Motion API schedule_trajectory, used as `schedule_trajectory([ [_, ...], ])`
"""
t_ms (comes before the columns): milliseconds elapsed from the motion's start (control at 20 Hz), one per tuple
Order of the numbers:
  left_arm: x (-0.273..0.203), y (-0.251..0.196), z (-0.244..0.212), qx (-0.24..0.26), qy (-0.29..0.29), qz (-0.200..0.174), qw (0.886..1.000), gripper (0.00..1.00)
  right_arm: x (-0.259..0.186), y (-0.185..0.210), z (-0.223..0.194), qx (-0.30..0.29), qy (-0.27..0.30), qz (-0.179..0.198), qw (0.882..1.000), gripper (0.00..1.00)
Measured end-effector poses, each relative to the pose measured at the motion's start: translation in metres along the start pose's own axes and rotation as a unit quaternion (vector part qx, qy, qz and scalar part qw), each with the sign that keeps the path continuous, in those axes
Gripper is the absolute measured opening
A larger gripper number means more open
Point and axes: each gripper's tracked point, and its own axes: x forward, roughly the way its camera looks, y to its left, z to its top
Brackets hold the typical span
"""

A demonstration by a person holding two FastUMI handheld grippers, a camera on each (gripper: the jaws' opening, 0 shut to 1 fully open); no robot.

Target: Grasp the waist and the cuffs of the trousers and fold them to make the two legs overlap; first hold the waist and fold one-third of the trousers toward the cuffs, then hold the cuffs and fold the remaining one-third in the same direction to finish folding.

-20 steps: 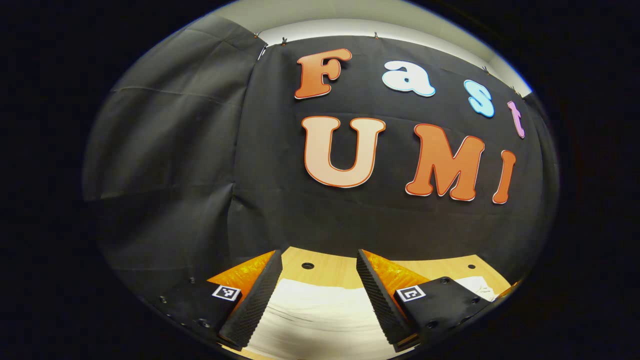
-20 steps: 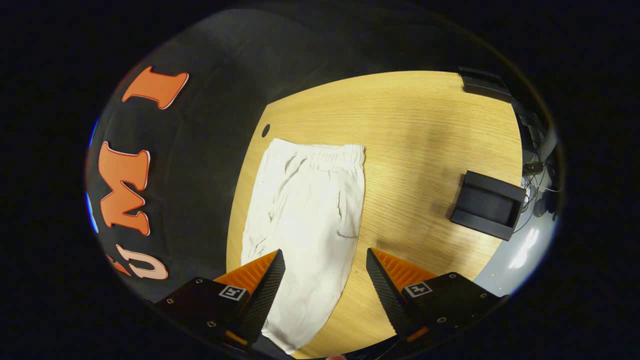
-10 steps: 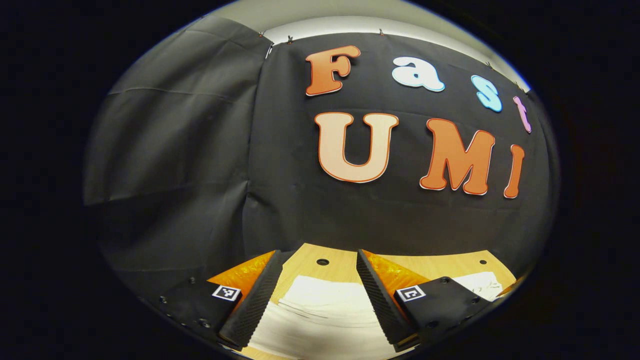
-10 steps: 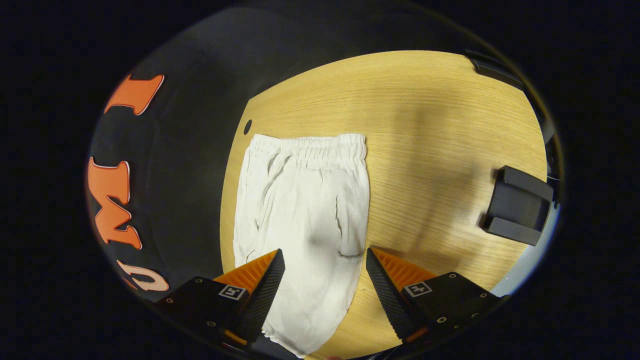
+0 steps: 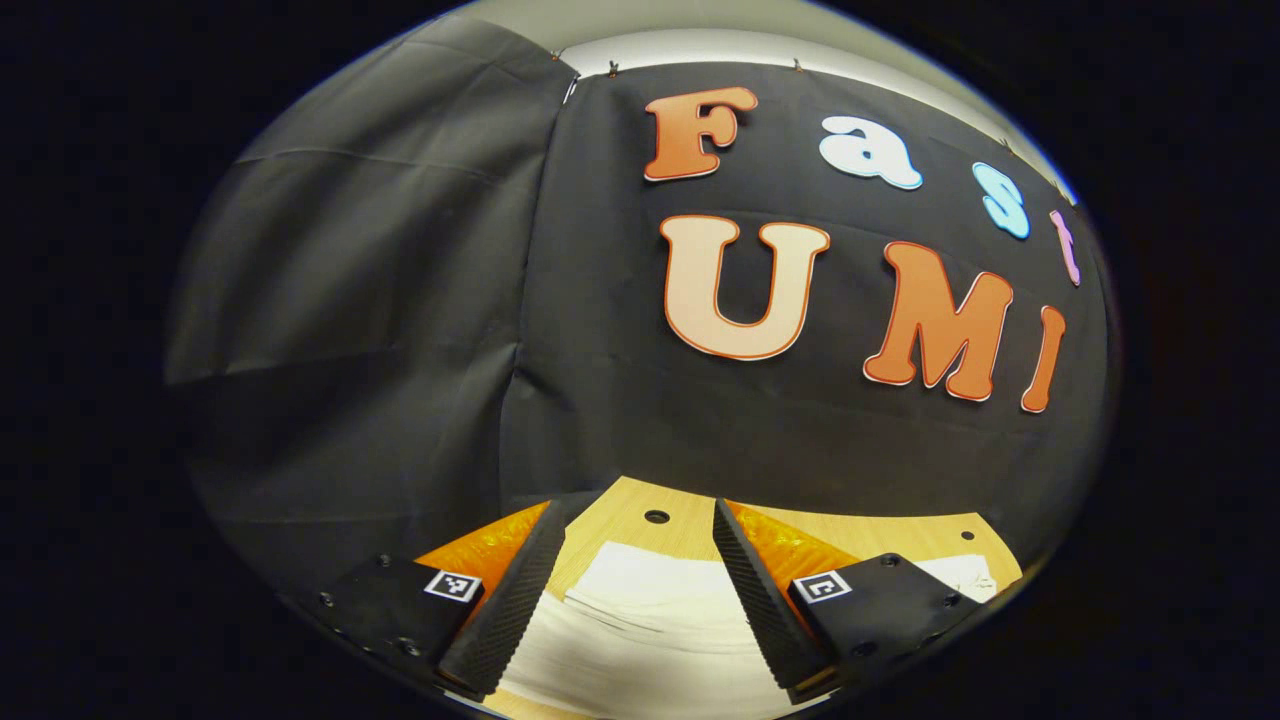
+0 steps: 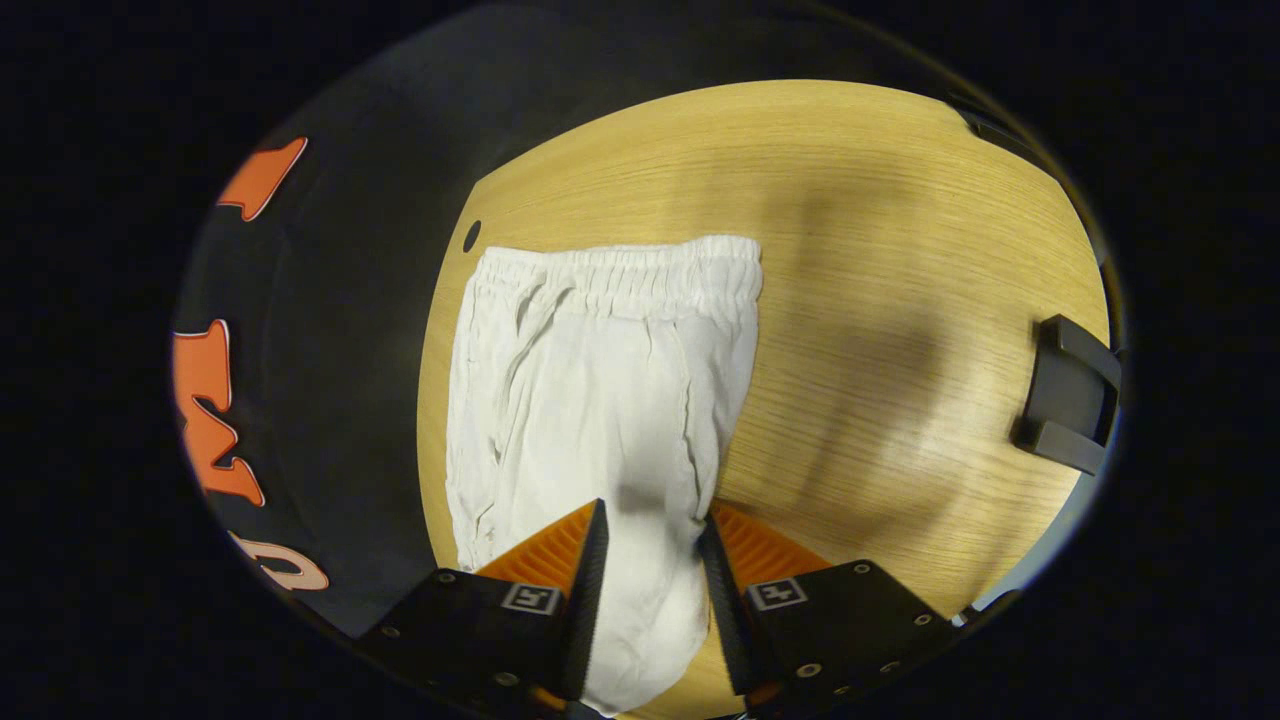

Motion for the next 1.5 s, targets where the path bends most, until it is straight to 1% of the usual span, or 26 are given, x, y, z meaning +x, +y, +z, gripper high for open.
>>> schedule_trajectory([
  [50, 0.0, 0.003, -0.004, -0.01, 0.005, 0.0, 1.0, 0.98, 0.002, -0.003, 0.0, 0.0, 0.002, -0.008, 1.0, 0.45],
  [100, -0.001, 0.007, -0.006, -0.02, 0.011, 0.001, 1.0, 0.97, 0.004, -0.007, 0.0, -0.002, 0.003, -0.017, 1.0, 0.26],
  [200, 0.0, 0.016, -0.016, -0.038, 0.027, 0.004, 0.999, 0.98, 0.001, -0.009, 0.0, -0.007, 0.004, -0.024, 1.0, 0.02],
  [300, -0.003, 0.024, -0.034, -0.07, 0.056, 0.002, 0.996, 0.97, 0.002, -0.01, 0.001, -0.01, 0.001, -0.031, 0.999, 0.01],
  [350, -0.009, 0.029, -0.044, -0.093, 0.072, 0.002, 0.993, 0.98, 0.003, -0.008, 0.0, -0.004, 0.003, -0.026, 1.0, 0.01],
  [450, -0.014, 0.045, -0.072, -0.149, 0.108, 0.016, 0.983, 0.98, 0.004, -0.007, -0.001, 0.005, 0.012, -0.019, 1.0, 0.01],
  [500, -0.02, 0.055, -0.084, -0.183, 0.125, 0.026, 0.975, 0.95, 0.004, -0.009, -0.001, 0.004, 0.016, -0.02, 1.0, 0.01],
  [550, -0.024, 0.064, -0.101, -0.221, 0.142, 0.037, 0.964, 0.95, 0.002, -0.01, -0.002, 0.003, 0.018, -0.021, 1.0, 0.01],
  [600, -0.029, 0.07, -0.116, -0.258, 0.158, 0.049, 0.952, 0.99, 0.002, -0.01, -0.002, 0.003, 0.02, -0.021, 1.0, 0.01],
  [650, -0.034, 0.075, -0.134, -0.292, 0.172, 0.059, 0.939, 0.99, 0.001, -0.009, -0.002, 0.001, 0.022, -0.02, 1.0, 0.01],
  [800, -0.045, 0.079, -0.181, -0.377, 0.216, 0.084, 0.897, 0.99, -0.001, -0.01, -0.002, -0.009, 0.032, -0.023, 0.999, 0.01],
  [900, -0.051, 0.077, -0.211, -0.422, 0.241, 0.099, 0.868, 0.99, -0.002, -0.008, -0.002, -0.012, 0.034, -0.021, 0.999, 0.01],
  [950, -0.052, 0.075, -0.222, -0.438, 0.251, 0.099, 0.857, 0.99, -0.002, -0.009, -0.002, -0.012, 0.035, -0.02, 0.999, 0.01],
  [1050, -0.049, 0.073, -0.237, -0.448, 0.272, 0.099, 0.846, 0.99, -0.003, -0.01, -0.002, -0.01, 0.04, -0.022, 0.999, 0.01],
  [1100, -0.047, 0.073, -0.242, -0.449, 0.283, 0.104, 0.841, 0.94, -0.004, -0.009, -0.002, -0.008, 0.041, -0.022, 0.999, 0.01],
  [1200, -0.043, 0.073, -0.249, -0.455, 0.299, 0.126, 0.829, 0.99, -0.004, -0.01, -0.001, -0.008, 0.042, -0.023, 0.999, 0.01],
  [1300, -0.041, 0.07, -0.254, -0.461, 0.307, 0.144, 0.82, 0.99, -0.005, -0.01, -0.002, -0.007, 0.044, -0.023, 0.999, 0.01],
  [1400, -0.041, 0.072, -0.255, -0.471, 0.312, 0.151, 0.811, 0.99, -0.005, -0.01, -0.002, -0.002, 0.045, -0.022, 0.999, 0.01],
  [1500, -0.041, 0.072, -0.258, -0.478, 0.315, 0.156, 0.805, 1.0, -0.007, -0.008, -0.001, 0.002, 0.047, -0.022, 0.999, 0.01],
])
